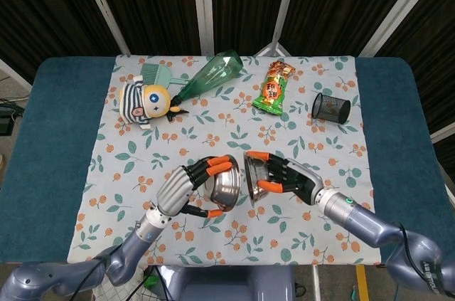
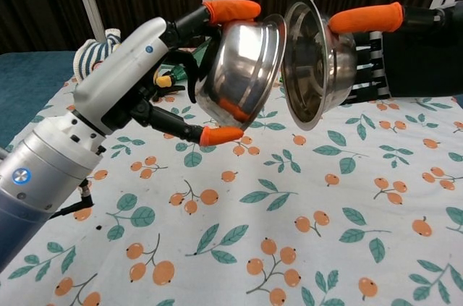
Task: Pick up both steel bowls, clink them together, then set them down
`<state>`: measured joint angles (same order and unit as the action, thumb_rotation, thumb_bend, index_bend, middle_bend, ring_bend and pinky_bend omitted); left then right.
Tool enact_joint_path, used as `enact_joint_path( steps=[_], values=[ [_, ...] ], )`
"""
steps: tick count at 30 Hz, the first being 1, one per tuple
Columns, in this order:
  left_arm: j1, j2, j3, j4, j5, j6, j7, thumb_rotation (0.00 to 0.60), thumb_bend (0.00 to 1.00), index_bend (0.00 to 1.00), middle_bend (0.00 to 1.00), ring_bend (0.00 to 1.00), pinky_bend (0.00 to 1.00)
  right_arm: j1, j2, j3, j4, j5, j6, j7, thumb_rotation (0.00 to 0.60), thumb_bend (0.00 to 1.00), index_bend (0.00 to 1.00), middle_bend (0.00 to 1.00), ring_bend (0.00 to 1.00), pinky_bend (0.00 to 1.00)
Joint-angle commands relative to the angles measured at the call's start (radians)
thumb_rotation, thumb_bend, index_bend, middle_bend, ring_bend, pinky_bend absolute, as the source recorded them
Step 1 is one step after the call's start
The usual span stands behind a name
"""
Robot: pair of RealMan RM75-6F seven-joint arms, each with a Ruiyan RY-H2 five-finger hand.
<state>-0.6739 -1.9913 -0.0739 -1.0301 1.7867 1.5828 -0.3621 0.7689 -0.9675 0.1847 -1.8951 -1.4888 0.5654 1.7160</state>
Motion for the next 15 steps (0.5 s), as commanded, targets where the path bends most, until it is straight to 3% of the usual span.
enact_joint_path(
  steps=[1, 15],
  values=[
    [-0.008, -0.013, -0.001, 0.012, 0.013, 0.009, 0.022, 0.6, 0.32, 0.38, 0.5, 0.38, 0.6, 0.004, 0.0, 0.005, -0.017, 0.021, -0.002, -0.014, 0.6, 0.36, 0.76, 0.75, 0.72, 0.93],
    [-0.031, -0.07, -0.006, 0.058, 0.026, 0.03, 0.038, 0.6, 0.32, 0.38, 0.5, 0.38, 0.6, 0.003, -0.002, 0.02, -0.098, 0.097, -0.013, -0.092, 0.6, 0.38, 0.76, 0.75, 0.72, 0.93]
  ],
)
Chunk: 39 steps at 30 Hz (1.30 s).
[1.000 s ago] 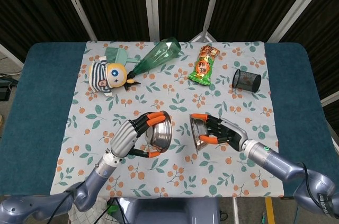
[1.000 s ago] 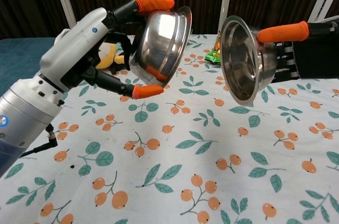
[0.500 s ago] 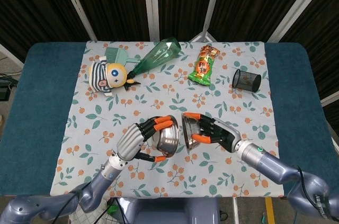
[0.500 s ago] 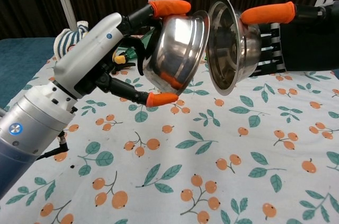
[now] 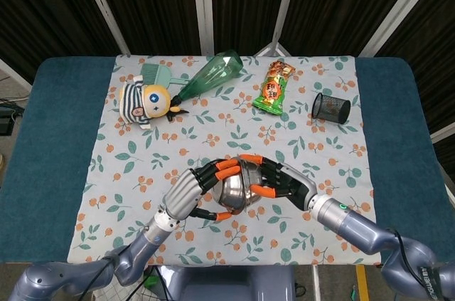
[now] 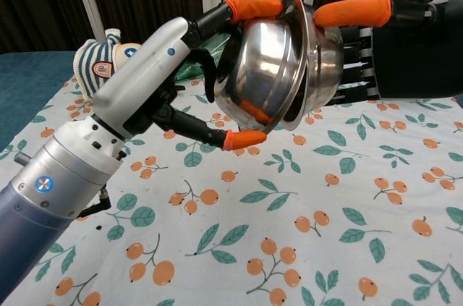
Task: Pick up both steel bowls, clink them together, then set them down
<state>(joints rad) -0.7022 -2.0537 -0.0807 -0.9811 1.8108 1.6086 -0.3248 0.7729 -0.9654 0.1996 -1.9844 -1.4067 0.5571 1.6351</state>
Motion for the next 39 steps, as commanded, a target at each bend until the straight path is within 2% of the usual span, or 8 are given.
enact_joint_path(
  steps=[1, 8, 13, 21, 31, 39],
  values=[
    [-0.003, -0.011, 0.001, 0.014, 0.002, 0.006, 0.0, 0.6, 0.31, 0.38, 0.5, 0.38, 0.6, -0.002, -0.006, 0.007, -0.013, 0.021, -0.005, -0.014, 0.6, 0.38, 0.76, 0.75, 0.72, 0.93],
    [-0.002, -0.019, 0.008, 0.038, 0.007, 0.027, -0.005, 0.6, 0.32, 0.38, 0.5, 0.38, 0.6, -0.012, -0.01, 0.023, -0.012, 0.045, -0.014, -0.044, 0.6, 0.38, 0.76, 0.75, 0.72, 0.93],
    [0.016, 0.012, 0.032, 0.002, 0.041, 0.089, -0.006, 0.6, 0.32, 0.38, 0.5, 0.38, 0.6, -0.034, 0.004, 0.028, 0.041, 0.062, -0.012, -0.052, 0.6, 0.38, 0.76, 0.75, 0.72, 0.93],
    [0.016, 0.037, 0.044, -0.049, 0.054, 0.084, 0.018, 0.6, 0.32, 0.38, 0.5, 0.38, 0.6, -0.052, 0.001, 0.04, 0.084, 0.031, -0.032, -0.022, 0.6, 0.39, 0.76, 0.75, 0.72, 0.93],
    [0.011, 0.032, 0.033, -0.02, 0.049, 0.078, 0.03, 0.6, 0.32, 0.38, 0.5, 0.38, 0.6, -0.066, 0.018, 0.047, 0.082, 0.004, -0.036, 0.006, 0.6, 0.39, 0.76, 0.75, 0.72, 0.93],
    [-0.009, 0.004, 0.013, 0.034, 0.05, 0.079, 0.05, 0.6, 0.32, 0.38, 0.5, 0.38, 0.59, -0.069, 0.023, 0.044, 0.03, 0.002, -0.047, -0.001, 0.6, 0.39, 0.76, 0.75, 0.72, 0.93]
  ],
)
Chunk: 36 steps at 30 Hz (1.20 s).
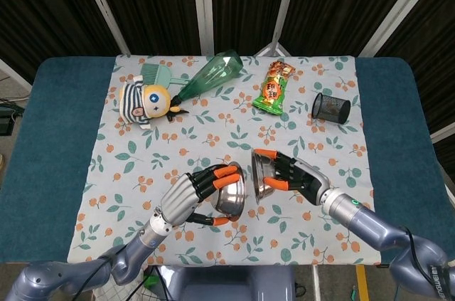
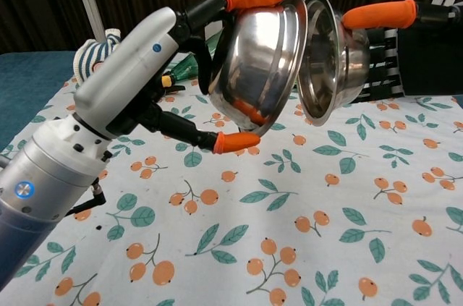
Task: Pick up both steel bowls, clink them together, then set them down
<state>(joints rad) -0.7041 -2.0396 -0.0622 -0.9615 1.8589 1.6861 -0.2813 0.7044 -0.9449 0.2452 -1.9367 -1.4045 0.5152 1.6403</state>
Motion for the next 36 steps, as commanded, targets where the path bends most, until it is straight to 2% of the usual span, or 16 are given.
enact_joint_path(
  steps=[1, 8, 12, 17, 28, 36],
  values=[
    [-0.008, -0.014, -0.005, 0.021, 0.002, 0.002, 0.007, 0.6, 0.32, 0.38, 0.5, 0.38, 0.59, -0.001, 0.003, -0.002, -0.027, 0.001, -0.006, -0.009, 0.6, 0.39, 0.76, 0.75, 0.72, 0.93],
    [-0.017, -0.038, -0.004, 0.065, -0.004, -0.002, 0.003, 0.6, 0.32, 0.38, 0.5, 0.38, 0.59, -0.01, 0.012, 0.003, -0.103, 0.024, 0.008, -0.05, 0.6, 0.4, 0.76, 0.75, 0.72, 0.93],
    [-0.026, -0.052, -0.006, 0.089, -0.01, -0.008, -0.011, 0.6, 0.32, 0.38, 0.5, 0.38, 0.59, -0.019, 0.024, 0.002, -0.181, 0.043, 0.022, -0.105, 0.6, 0.4, 0.76, 0.75, 0.72, 0.93],
    [-0.032, -0.055, -0.009, 0.097, -0.014, -0.005, -0.024, 0.6, 0.32, 0.38, 0.5, 0.38, 0.59, -0.021, 0.026, 0.004, -0.205, 0.075, 0.026, -0.149, 0.6, 0.4, 0.76, 0.75, 0.72, 0.93],
    [-0.02, -0.029, 0.015, 0.034, 0.001, 0.018, -0.008, 0.6, 0.32, 0.38, 0.5, 0.38, 0.59, -0.031, 0.021, 0.019, -0.173, 0.157, 0.032, -0.219, 0.6, 0.4, 0.76, 0.75, 0.72, 0.93],
    [0.002, 0.02, 0.038, -0.029, 0.01, 0.036, -0.012, 0.6, 0.32, 0.37, 0.5, 0.38, 0.59, -0.05, 0.033, 0.023, -0.069, 0.157, 0.012, -0.238, 0.6, 0.4, 0.76, 0.75, 0.72, 0.93]
  ],
)
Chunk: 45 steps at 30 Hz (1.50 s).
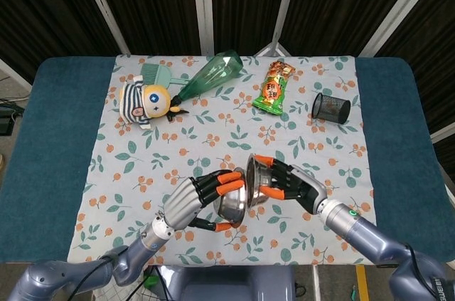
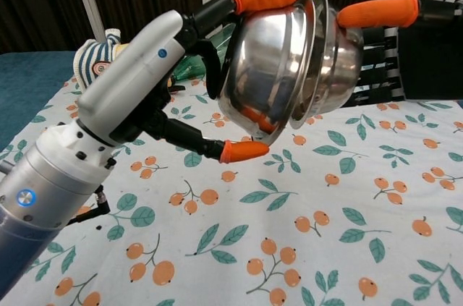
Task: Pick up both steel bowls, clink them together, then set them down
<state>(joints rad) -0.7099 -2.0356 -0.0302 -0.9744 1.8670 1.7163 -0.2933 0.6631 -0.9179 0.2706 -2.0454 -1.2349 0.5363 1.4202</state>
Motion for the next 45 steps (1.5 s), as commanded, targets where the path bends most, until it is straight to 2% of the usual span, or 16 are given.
enact_joint_path(
  steps=[1, 3, 6, 10, 14, 17, 18, 21, 25, 32, 38, 41, 45],
  values=[
    [0.012, 0.029, 0.009, -0.03, 0.0, 0.003, 0.002, 0.6, 0.32, 0.37, 0.5, 0.38, 0.59, -0.014, 0.006, -0.009, 0.062, -0.023, -0.006, -0.039, 0.6, 0.4, 0.76, 0.75, 0.72, 0.93],
    [0.016, 0.048, 0.013, -0.053, -0.011, -0.015, 0.005, 0.6, 0.32, 0.37, 0.5, 0.38, 0.59, -0.022, 0.003, -0.022, 0.088, -0.038, 0.005, -0.08, 0.6, 0.4, 0.76, 0.75, 0.72, 0.93],
    [0.017, 0.096, 0.009, -0.105, -0.039, -0.07, 0.047, 0.6, 0.32, 0.37, 0.5, 0.38, 0.59, -0.038, -0.017, -0.057, 0.131, -0.074, 0.055, -0.222, 0.6, 0.4, 0.76, 0.75, 0.72, 0.93],
    [0.012, 0.159, -0.004, -0.178, -0.077, -0.15, 0.132, 0.6, 0.32, 0.37, 0.5, 0.38, 0.59, -0.065, -0.083, -0.107, 0.188, -0.087, 0.181, -0.529, 0.6, 0.4, 0.76, 0.75, 0.72, 0.93],
    [0.01, 0.228, -0.015, -0.254, -0.155, -0.279, 0.239, 0.6, 0.31, 0.37, 0.5, 0.38, 0.59, -0.109, -0.218, -0.148, 0.251, -0.043, 0.376, -0.939, 0.6, 0.4, 0.76, 0.75, 0.72, 0.93],
    [0.011, 0.258, -0.021, -0.294, -0.205, -0.347, 0.288, 0.6, 0.32, 0.37, 0.5, 0.38, 0.59, -0.14, -0.318, -0.164, 0.311, -0.044, 0.514, -1.17, 0.6, 0.4, 0.76, 0.75, 0.72, 0.92],
    [0.011, 0.267, -0.025, -0.31, -0.226, -0.373, 0.302, 0.6, 0.32, 0.36, 0.5, 0.38, 0.58, -0.158, -0.373, -0.167, 0.349, -0.057, 0.586, -1.262, 0.6, 0.4, 0.76, 0.75, 0.72, 0.92],
    [0.011, 0.278, -0.032, -0.333, -0.27, -0.427, 0.326, 0.6, 0.32, 0.36, 0.5, 0.38, 0.58, -0.191, -0.497, -0.183, 0.471, -0.138, 0.739, -1.428, 0.6, 0.4, 0.76, 0.75, 0.71, 0.9],
    [0.006, 0.284, -0.038, -0.351, -0.309, -0.481, 0.355, 0.6, 0.32, 0.36, 0.5, 0.38, 0.58, -0.214, -0.617, -0.215, 0.649, -0.254, 0.859, -1.534, 0.6, 0.4, 0.76, 0.75, 0.71, 0.87],
    [0.0, 0.285, -0.05, -0.382, -0.351, -0.539, 0.364, 0.6, 0.32, 0.37, 0.5, 0.38, 0.58, -0.232, -0.72, -0.265, 0.826, -0.327, 0.887, -1.574, 0.6, 0.4, 0.76, 0.75, 0.7, 0.82],
    [0.001, 0.279, -0.052, -0.382, -0.36, -0.551, 0.375, 0.6, 0.32, 0.37, 0.5, 0.38, 0.56, -0.245, -0.741, -0.294, 0.87, -0.346, 0.868, -1.596, 0.6, 0.4, 0.76, 0.74, 0.69, 0.8],
    [0.004, 0.274, -0.05, -0.376, -0.372, -0.563, 0.388, 0.6, 0.3, 0.37, 0.48, 0.36, 0.52, -0.247, -0.738, -0.301, 0.87, -0.354, 0.859, -1.616, 0.6, 0.4, 0.72, 0.71, 0.67, 0.78],
    [0.009, 0.264, -0.048, -0.367, -0.389, -0.577, 0.412, 0.6, 0.26, 0.34, 0.42, 0.33, 0.48, -0.241, -0.721, -0.299, 0.849, -0.358, 0.842, -1.641, 0.6, 0.4, 0.55, 0.59, 0.59, 0.69]
  ],
)
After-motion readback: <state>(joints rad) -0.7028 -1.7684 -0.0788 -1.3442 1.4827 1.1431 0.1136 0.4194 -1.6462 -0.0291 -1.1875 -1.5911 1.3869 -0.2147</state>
